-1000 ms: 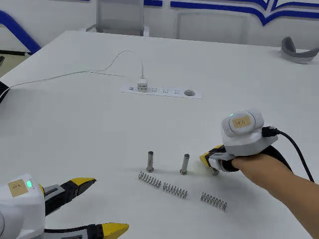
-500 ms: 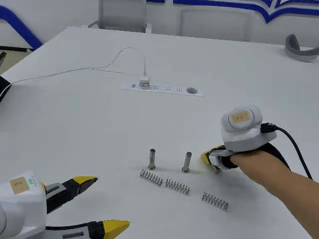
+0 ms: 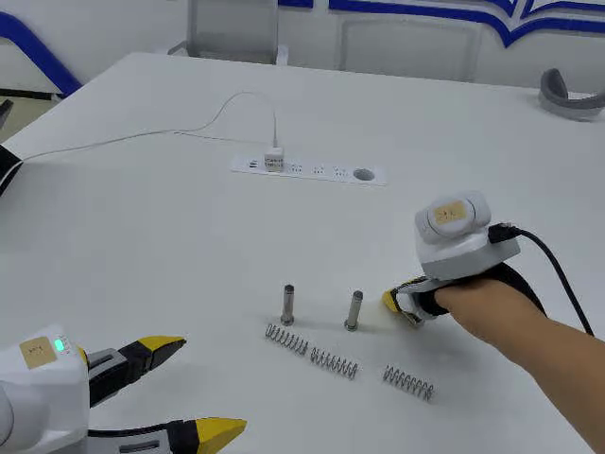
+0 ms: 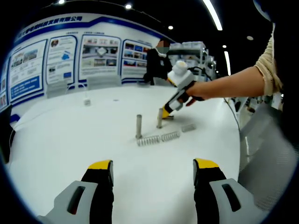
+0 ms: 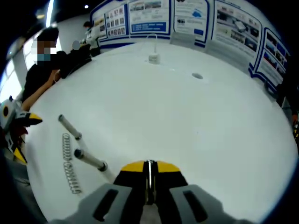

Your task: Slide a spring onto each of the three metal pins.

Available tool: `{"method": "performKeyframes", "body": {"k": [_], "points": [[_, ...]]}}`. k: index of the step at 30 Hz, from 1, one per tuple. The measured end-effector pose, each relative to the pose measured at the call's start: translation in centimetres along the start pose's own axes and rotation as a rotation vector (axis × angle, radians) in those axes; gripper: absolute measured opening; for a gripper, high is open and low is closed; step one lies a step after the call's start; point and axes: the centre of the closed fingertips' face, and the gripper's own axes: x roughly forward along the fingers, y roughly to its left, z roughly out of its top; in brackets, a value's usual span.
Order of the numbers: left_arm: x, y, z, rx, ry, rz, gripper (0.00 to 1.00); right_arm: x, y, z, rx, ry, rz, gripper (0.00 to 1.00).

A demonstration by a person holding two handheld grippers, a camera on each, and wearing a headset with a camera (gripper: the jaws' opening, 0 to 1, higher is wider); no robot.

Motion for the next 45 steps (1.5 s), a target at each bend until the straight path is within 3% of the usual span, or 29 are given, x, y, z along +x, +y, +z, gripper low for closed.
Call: {"method": "performKeyframes", "body": {"k": [11, 24, 45], "points": [[-0.2, 0.1, 0.3, 0.002, -0.007, 0.007, 0.7, -3.1, 0.8, 1.4, 0.0, -0.088, 0.014, 0.08], [-0.4, -0.4, 1.0, 0.02, -0.02, 0.0, 0.7, -5.7, 0.7, 0.9, -0.004, -0.132, -0.006, 0.09], [-0.5, -0.9, 2.0, 0.037, -0.044, -0.007, 0.7, -6.8, 0.8, -0.5, -0.011, -0.15, -0.005, 0.09]]}}
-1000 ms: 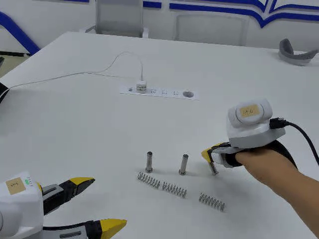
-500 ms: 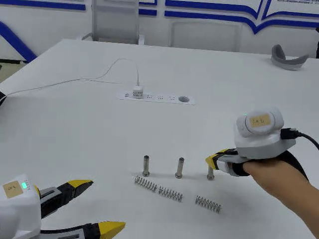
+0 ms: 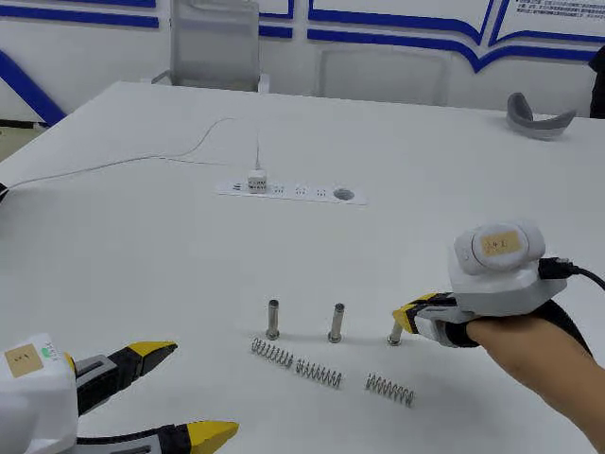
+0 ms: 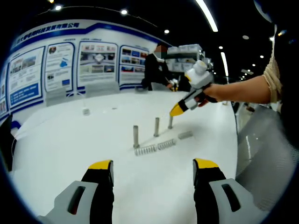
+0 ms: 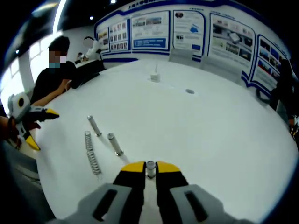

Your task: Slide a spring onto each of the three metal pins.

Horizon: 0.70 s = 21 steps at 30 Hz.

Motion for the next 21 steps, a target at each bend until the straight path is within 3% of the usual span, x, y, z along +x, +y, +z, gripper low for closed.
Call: {"method": "performKeyframes", "body": {"k": [10, 21], "points": [[0.0, -0.1, 0.1, 0.002, -0.002, 0.0, 0.7, 0.0, -0.2, 0.2, -0.02, -0.012, -0.004, 0.12], [0.1, -0.1, 0.2, 0.006, -0.004, -0.005, 0.7, -1.2, 0.2, 0.7, -0.033, -0.043, 0.004, 0.16]]}}
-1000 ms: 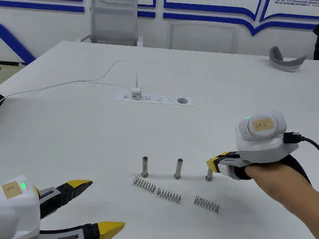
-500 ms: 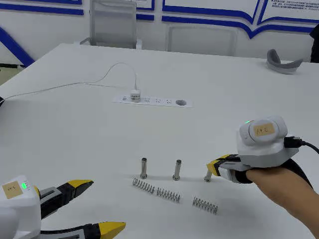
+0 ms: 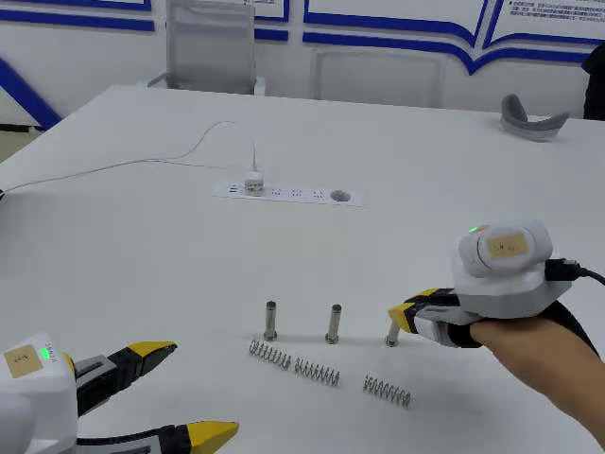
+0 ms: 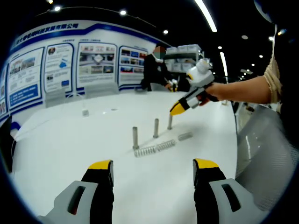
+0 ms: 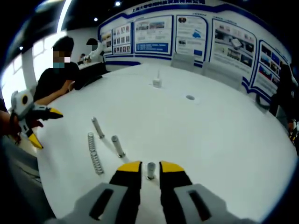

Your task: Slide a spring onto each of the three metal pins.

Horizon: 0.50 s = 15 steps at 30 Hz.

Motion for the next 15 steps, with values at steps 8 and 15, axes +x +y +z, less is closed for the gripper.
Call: {"method": "performKeyframes", "body": {"k": [8, 15], "points": [[0.0, 0.0, 0.0, 0.001, 0.0, -0.001, 0.7, -1.3, 0.5, 0.0, -0.022, -0.019, 0.011, 0.16], [0.0, -0.1, 0.1, 0.002, 0.001, -0.005, 0.7, -2.1, 1.9, -0.4, -0.063, -0.007, 0.051, 0.16]]}}
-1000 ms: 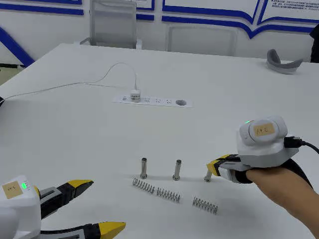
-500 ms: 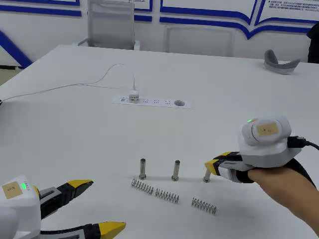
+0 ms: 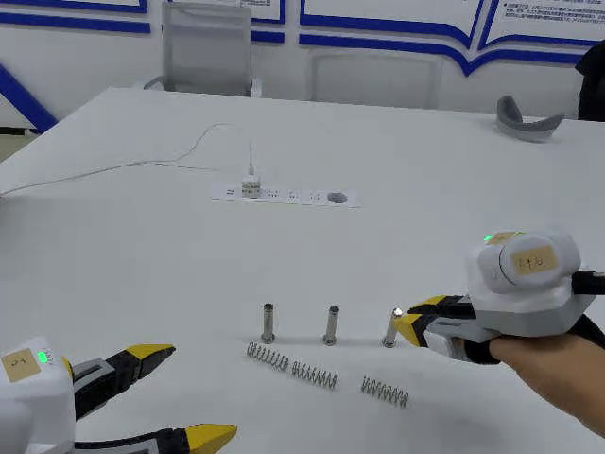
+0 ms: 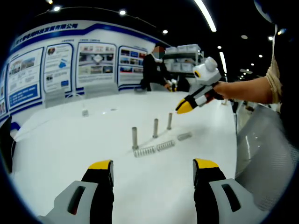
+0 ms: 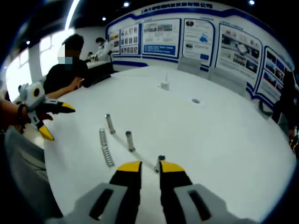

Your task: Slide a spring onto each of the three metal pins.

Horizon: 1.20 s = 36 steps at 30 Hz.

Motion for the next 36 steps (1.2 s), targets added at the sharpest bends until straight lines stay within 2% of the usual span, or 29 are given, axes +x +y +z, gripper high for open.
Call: {"method": "performKeyframes", "body": {"k": [4, 9, 15, 27, 36], "points": [[0.0, 0.0, 0.1, 0.002, 0.0, -0.002, 0.7, 0.1, 1.0, -0.3, -0.024, 0.011, 0.034, 0.16], [0.1, -0.2, 0.1, 0.001, -0.002, -0.004, 0.7, 0.6, 2.5, -1.1, -0.041, 0.038, 0.1, 0.16], [0.0, -0.2, -0.1, 0.001, 0.001, -0.006, 0.7, 1.1, 3.9, -2.1, -0.112, 0.084, 0.159, 0.16], [0.1, -0.2, -0.3, 0.0, 0.003, -0.006, 0.7, 2.6, 5.7, -3.5, -0.207, 0.185, 0.249, 0.15], [0.1, 0.0, -0.6, -0.005, 0.007, -0.001, 0.7, 3.5, 6.0, -4.6, -0.264, 0.253, 0.28, 0.15]]}}
